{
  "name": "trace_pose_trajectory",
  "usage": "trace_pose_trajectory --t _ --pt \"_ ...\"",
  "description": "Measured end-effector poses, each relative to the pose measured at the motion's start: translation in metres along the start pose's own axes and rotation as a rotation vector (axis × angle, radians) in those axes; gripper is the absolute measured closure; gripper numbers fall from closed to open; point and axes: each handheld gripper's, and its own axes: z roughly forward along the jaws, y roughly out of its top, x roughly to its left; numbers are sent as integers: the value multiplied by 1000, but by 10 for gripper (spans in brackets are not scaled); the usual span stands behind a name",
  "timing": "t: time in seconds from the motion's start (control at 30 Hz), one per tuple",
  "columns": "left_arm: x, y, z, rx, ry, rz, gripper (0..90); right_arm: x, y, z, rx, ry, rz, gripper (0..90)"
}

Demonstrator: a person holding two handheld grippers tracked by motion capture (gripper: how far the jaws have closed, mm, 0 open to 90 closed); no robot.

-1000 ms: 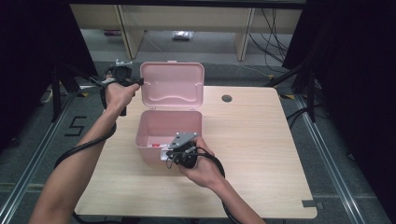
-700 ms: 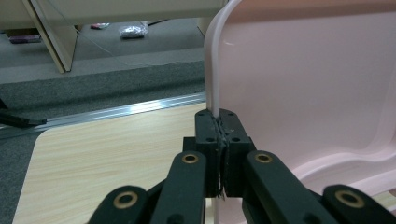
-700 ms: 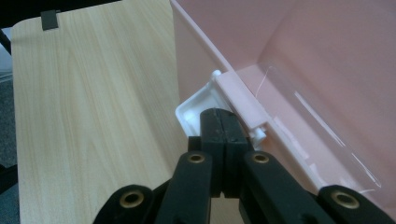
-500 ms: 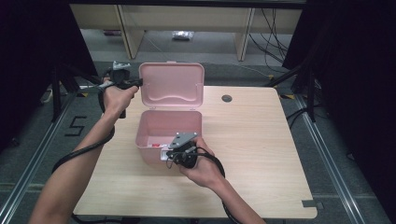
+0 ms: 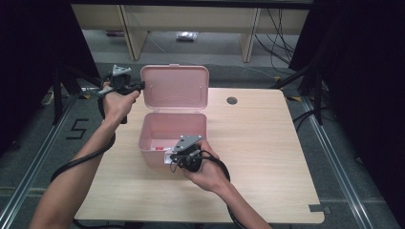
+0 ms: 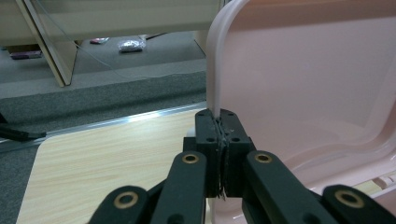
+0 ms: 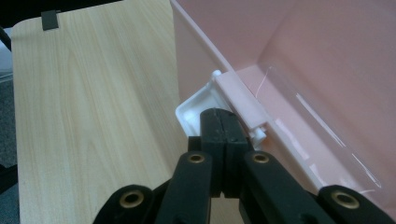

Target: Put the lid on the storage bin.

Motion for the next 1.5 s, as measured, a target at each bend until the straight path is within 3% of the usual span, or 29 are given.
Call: trace_pose_trajectory --t 0.6,0.67,0.7,0.93,0.97,1.5 --pt "-3 -8 -11 -40 -2 26 883 0 0 0 -1 0 -4 900" --pt "-4 -8 -12 -41 -3 28 883 -1 0 0 -4 -6 -24 900" --pt "-4 -9 -12 -49 -4 28 883 0 0 0 -1 0 -4 900" --pt "-5 -12 -16 -60 -2 39 883 -1 0 0 -4 -7 -24 900" --pt "-5 -12 -17 -60 -2 42 883 0 0 0 -2 1 2 900" --pt "-10 -20 -26 -79 3 55 882 0 0 0 0 -1 1 900"
